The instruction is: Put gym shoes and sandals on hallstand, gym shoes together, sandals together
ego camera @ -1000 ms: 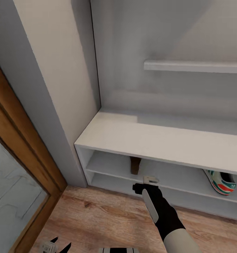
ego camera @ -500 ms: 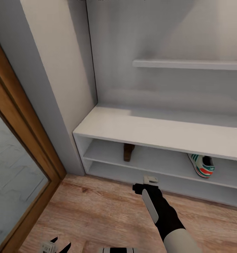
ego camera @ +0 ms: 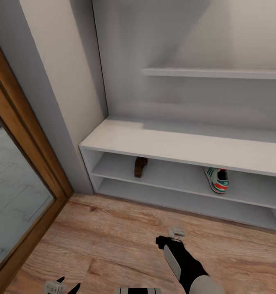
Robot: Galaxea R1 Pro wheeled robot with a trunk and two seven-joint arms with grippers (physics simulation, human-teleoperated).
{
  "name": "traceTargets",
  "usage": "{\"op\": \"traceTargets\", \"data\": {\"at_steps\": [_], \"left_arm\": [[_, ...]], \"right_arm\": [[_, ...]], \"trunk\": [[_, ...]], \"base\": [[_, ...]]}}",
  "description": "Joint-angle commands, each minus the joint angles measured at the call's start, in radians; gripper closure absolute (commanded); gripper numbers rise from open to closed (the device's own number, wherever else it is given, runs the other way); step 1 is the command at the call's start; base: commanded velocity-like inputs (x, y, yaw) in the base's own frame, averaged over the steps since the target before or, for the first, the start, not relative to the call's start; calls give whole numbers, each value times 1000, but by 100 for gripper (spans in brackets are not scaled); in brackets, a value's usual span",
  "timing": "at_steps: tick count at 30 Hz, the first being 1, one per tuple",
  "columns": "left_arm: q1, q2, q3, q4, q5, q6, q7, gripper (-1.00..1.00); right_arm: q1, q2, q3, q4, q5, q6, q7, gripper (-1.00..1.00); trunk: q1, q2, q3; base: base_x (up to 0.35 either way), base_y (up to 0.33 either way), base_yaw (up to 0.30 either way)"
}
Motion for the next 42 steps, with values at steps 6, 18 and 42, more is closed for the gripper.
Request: {"op": "traceTargets", "data": {"at_steps": [6,18,42], "left_arm": [[2,-1,0,1,6,-1,48,-100],[4,-7,-2,1,5,-2,87,-100],[8,-2,-5,6,8,-15,215,-100]], "right_arm": [[0,-27,9,231,11,-220,-5,-100],[3,-109,40,492,143,-554,-3,-100],[32,-319,37,531,151,-701,437,-100]], "trunk": [[-1,0,-1],[-1,0,-1],[-1,0,-1]], "base": [[-272,-187,0],[-210,-133,0],[-6,-4,0]]}}
